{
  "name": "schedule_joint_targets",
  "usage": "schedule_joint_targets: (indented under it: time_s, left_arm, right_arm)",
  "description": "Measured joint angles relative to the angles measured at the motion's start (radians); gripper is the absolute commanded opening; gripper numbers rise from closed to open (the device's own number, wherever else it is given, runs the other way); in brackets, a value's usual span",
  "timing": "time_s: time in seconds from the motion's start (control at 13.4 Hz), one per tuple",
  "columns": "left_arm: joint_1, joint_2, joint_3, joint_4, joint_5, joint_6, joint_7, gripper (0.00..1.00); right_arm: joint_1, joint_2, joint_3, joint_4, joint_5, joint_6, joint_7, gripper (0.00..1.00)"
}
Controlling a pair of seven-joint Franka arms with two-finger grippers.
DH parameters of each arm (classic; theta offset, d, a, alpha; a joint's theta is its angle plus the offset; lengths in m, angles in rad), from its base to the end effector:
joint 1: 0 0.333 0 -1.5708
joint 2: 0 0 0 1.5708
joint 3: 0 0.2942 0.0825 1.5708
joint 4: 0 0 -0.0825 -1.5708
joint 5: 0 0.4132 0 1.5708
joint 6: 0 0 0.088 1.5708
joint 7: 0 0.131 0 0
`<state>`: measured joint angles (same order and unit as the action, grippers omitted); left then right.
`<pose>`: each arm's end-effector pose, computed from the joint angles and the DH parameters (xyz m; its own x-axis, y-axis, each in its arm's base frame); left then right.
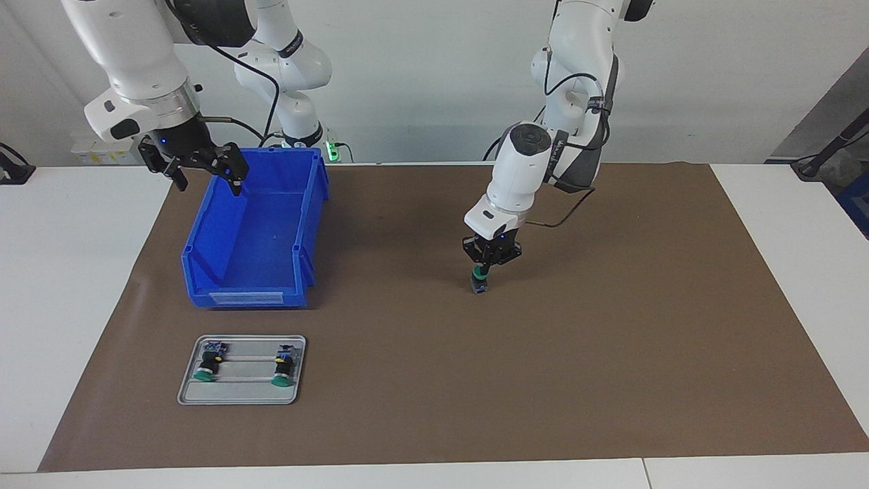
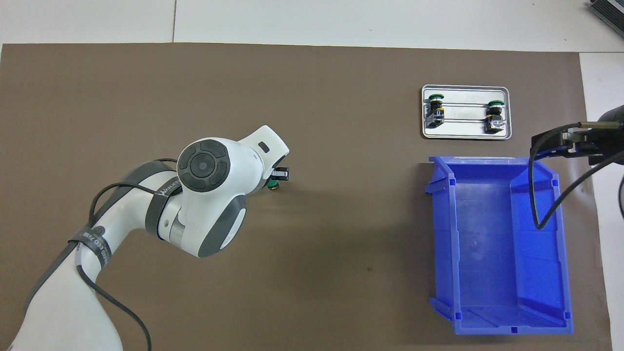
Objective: Place and press button with both arms
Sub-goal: 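Lower the left gripper down onto the top of the button, then lift the left gripper off the button and withdraw it toward its base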
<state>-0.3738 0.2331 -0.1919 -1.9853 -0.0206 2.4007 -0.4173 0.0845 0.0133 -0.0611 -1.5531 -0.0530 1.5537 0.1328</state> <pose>0.5394 -0.3406 0.3065 0.9830 -0.1143 0.1440 -0.1333 -0.9825 0.1300 0.5856 0.0069 0.5785 0.9939 -0.1099 -0.0054 -0.1094 -0.9925 0.0550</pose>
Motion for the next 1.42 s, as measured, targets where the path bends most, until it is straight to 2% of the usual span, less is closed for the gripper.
schedule_joint_targets:
  time_s: [0.6,0.75,0.89,1.04,1.42]
  left_arm:
    - [-0.002,0.001,0.003,0.009,0.02,0.015,-0.001,0.0]
    - [0.0,0.002,0.01,0.075,0.021,-0.075,-0.001,0.0]
    - [0.014,0.0,0.018,0.182,0.024,-0.189,-0.001,0.0]
    - [0.064,-0.008,0.021,0.262,0.033,-0.274,0.03,0.0]
    - [0.248,-0.063,0.027,0.33,0.034,-0.526,0.272,0.0]
  right_arm:
    - [0.0,0.0,0.0,0.0,0.0,0.0,0.0,1.0]
    - [0.0,0.0,0.0,0.0,0.0,0.0,0.0,1.0]
    - [0.0,0.0,0.0,0.0,0.0,0.0,0.0,1.0]
    - [0.0,0.0,0.0,0.0,0.0,0.0,0.0,1.0]
    - [0.0,0.0,0.0,0.0,0.0,0.0,0.0,1.0]
